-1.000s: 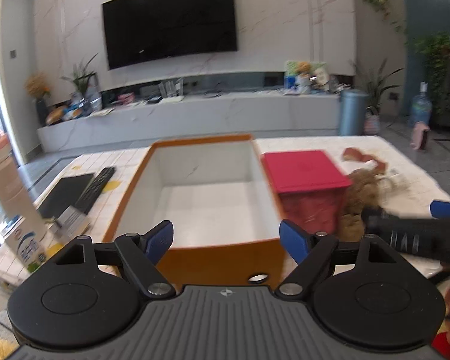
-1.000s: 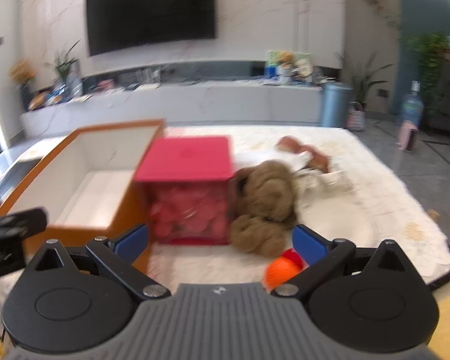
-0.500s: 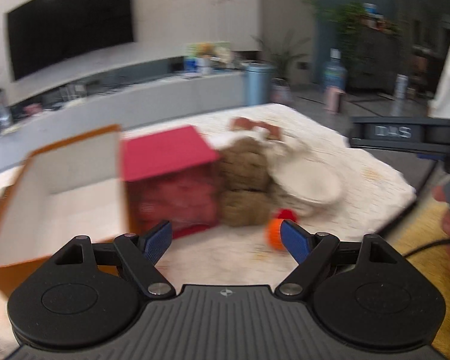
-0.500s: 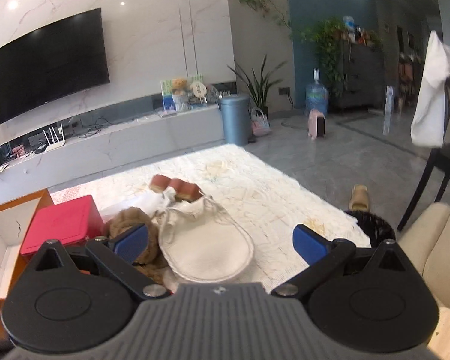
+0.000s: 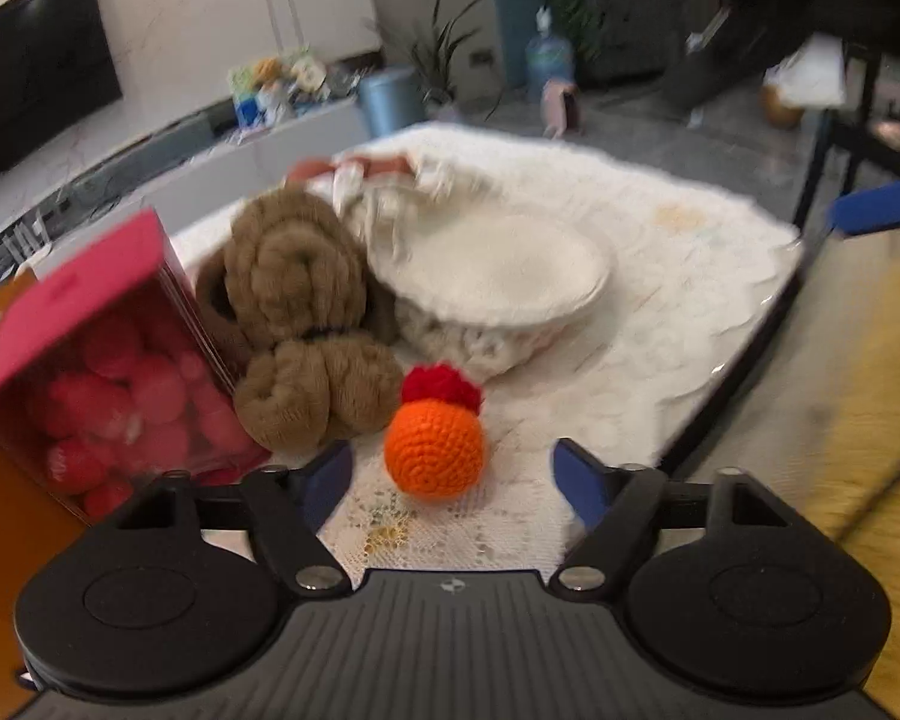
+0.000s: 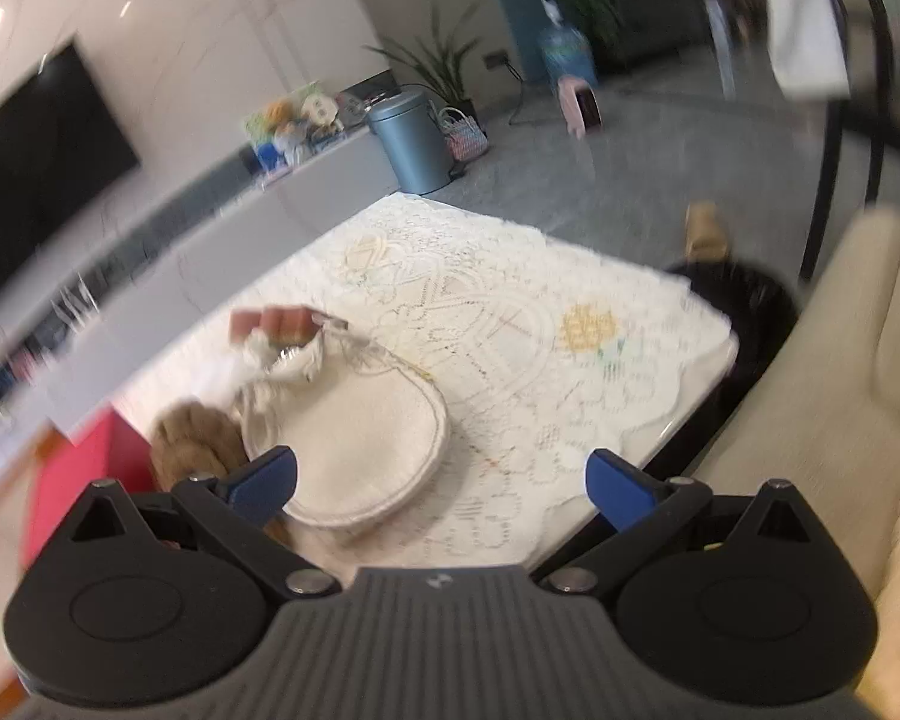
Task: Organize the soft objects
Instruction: 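Reach the left tool to the orange crocheted ball and close on it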
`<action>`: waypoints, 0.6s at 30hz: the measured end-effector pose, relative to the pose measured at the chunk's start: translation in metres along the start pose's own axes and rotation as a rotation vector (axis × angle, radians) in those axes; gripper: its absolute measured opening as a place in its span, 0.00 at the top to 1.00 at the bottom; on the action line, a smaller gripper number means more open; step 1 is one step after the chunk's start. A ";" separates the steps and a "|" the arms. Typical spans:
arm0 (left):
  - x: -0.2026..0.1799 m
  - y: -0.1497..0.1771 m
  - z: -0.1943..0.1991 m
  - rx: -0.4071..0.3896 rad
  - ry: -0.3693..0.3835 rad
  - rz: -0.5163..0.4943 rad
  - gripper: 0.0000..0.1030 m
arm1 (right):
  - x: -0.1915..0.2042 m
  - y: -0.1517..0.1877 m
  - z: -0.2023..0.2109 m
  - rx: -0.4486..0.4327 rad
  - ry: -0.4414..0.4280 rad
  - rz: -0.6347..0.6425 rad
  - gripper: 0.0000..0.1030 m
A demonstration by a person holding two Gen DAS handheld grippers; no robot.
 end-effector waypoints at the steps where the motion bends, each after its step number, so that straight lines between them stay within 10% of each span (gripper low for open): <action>1: 0.000 0.000 -0.006 0.011 0.015 -0.002 0.25 | -0.004 -0.001 0.000 0.003 -0.019 -0.023 0.02; 8: 0.002 0.000 -0.015 -0.038 -0.049 -0.022 0.26 | -0.007 -0.002 -0.021 0.088 -0.049 -0.035 0.02; 18: 0.017 -0.006 -0.013 -0.029 -0.036 0.060 0.56 | -0.001 -0.001 -0.027 0.095 -0.009 0.017 0.02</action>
Point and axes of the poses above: each gripper's, at about its wrist camera, not at the fingertips, and z roughly against the way its jaws point, x to its left, y to its underside, the point moved 5 cm from there along -z, roughly the way its jaws point, and after that the axes turned 15 degrees about x, right-handed, at the moved point
